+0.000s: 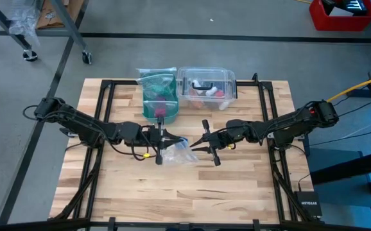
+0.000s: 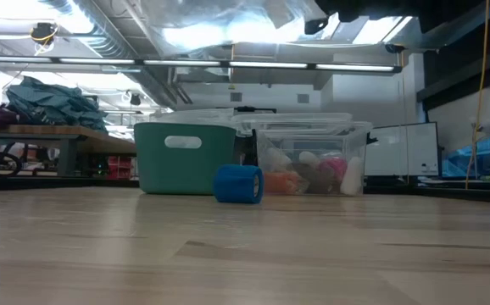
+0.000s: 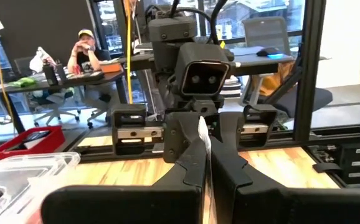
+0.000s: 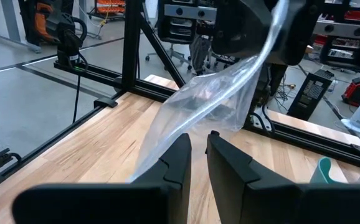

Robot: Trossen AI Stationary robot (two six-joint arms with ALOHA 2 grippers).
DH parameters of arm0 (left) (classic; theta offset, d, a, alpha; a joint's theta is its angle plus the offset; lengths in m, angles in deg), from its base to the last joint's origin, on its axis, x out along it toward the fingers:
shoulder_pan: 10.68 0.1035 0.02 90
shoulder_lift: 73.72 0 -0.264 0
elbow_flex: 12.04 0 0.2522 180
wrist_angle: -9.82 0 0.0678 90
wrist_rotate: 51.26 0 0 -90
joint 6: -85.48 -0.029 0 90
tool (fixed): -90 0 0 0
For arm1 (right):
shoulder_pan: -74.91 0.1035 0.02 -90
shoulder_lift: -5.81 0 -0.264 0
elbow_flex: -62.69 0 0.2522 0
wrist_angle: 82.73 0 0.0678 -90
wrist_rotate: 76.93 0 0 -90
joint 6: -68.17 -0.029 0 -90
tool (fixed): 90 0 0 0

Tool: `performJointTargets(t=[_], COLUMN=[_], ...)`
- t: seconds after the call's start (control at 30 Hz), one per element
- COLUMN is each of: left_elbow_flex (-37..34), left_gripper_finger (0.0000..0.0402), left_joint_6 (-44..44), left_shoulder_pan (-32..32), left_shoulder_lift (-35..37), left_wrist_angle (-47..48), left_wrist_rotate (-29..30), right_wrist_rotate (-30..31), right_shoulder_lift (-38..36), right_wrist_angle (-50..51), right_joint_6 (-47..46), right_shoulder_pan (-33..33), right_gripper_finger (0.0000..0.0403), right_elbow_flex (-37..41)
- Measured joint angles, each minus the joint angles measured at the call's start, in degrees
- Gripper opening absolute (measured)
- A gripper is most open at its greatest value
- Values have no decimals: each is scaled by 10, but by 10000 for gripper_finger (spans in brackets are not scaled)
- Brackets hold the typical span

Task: Roll bandage
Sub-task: Open the transparent zip bag

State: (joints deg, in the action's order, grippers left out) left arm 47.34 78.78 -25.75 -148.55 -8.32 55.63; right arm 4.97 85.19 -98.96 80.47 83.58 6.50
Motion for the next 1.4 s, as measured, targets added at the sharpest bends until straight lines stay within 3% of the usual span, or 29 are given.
performJointTargets(t=[1.13,1.4], left_elbow_flex=[0,0], left_gripper_finger=[0,0], left_joint_6=[7,7], left_shoulder_pan=[-24,-24], left_shoulder_lift=[0,0], left_wrist_angle=[23,16], left_wrist_rotate=[5,6], right_wrist_rotate=[0,26], right_shoulder_lift=[0,0], right_wrist_angle=[-4,-4], right_joint_6=[0,0], right_shoulder_pan=[0,0], right_gripper_finger=[56,56], right_elbow_flex=[0,0])
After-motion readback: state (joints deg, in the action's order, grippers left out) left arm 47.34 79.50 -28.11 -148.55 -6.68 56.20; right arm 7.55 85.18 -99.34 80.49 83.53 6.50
